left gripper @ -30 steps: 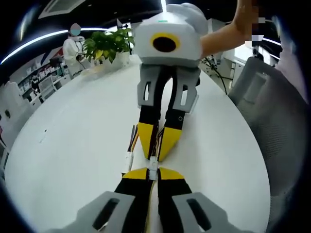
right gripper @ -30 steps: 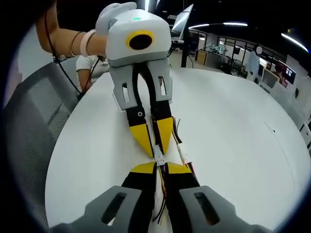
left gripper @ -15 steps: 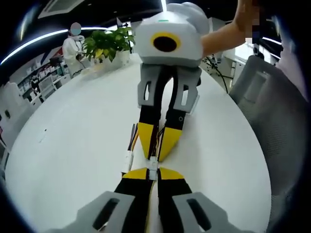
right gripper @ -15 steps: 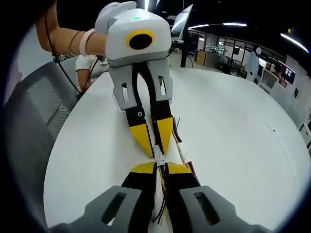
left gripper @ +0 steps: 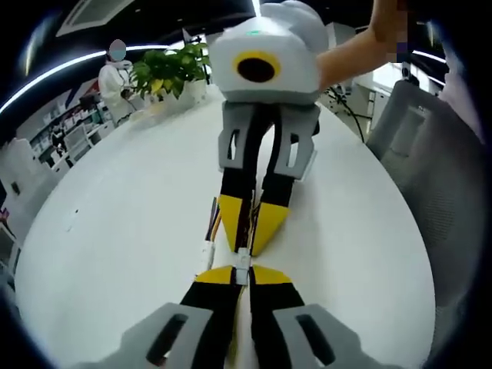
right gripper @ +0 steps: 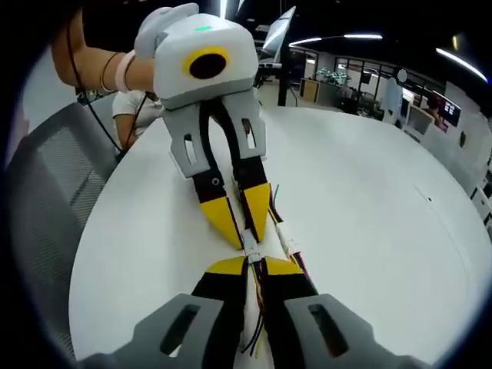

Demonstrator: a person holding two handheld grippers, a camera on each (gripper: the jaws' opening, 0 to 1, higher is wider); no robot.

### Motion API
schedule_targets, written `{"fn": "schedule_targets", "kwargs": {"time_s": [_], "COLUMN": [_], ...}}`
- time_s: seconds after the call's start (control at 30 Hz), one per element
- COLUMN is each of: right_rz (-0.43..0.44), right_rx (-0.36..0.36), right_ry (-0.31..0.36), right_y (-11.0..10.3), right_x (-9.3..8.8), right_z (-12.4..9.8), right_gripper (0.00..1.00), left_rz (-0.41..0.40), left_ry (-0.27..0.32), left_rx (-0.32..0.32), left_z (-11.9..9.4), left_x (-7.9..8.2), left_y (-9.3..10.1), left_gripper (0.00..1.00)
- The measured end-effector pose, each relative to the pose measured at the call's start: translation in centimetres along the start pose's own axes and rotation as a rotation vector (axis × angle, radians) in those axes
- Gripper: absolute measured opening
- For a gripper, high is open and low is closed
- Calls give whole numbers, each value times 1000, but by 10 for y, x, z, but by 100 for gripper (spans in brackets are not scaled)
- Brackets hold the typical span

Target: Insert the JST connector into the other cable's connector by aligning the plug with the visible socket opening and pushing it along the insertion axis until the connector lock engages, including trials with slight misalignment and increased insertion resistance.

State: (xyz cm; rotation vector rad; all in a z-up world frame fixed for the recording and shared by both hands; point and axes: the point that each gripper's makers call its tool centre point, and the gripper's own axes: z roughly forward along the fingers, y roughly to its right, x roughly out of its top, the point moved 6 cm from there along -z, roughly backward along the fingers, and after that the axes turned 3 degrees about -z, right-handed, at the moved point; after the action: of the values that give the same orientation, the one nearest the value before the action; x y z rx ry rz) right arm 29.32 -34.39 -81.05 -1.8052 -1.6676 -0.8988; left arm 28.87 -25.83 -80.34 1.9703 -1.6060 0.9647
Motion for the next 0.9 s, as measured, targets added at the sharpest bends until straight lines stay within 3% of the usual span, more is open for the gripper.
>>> {"fn": "schedule_targets", "kwargs": {"time_s": [0.57, 0.73, 0.9], "right_rz": [-9, -26, -17], "right_rx": [-12, -27, -49], "right_ry": [-9, -15, 5], "right_y": [-3, -5, -4], "right_x": [-1, -3, 3], "right_z": [-4, -10, -16], "right_gripper": [4, 4, 9], "left_rz": [-55, -83, -101], "left_ry": [-9, 17, 34], "left_rx": [49, 52, 73], "left_z": [-6, -10, -15], "left_x": [-7, -7, -5], "left_y": [1, 3, 4], "left_gripper": [6, 9, 17]}}
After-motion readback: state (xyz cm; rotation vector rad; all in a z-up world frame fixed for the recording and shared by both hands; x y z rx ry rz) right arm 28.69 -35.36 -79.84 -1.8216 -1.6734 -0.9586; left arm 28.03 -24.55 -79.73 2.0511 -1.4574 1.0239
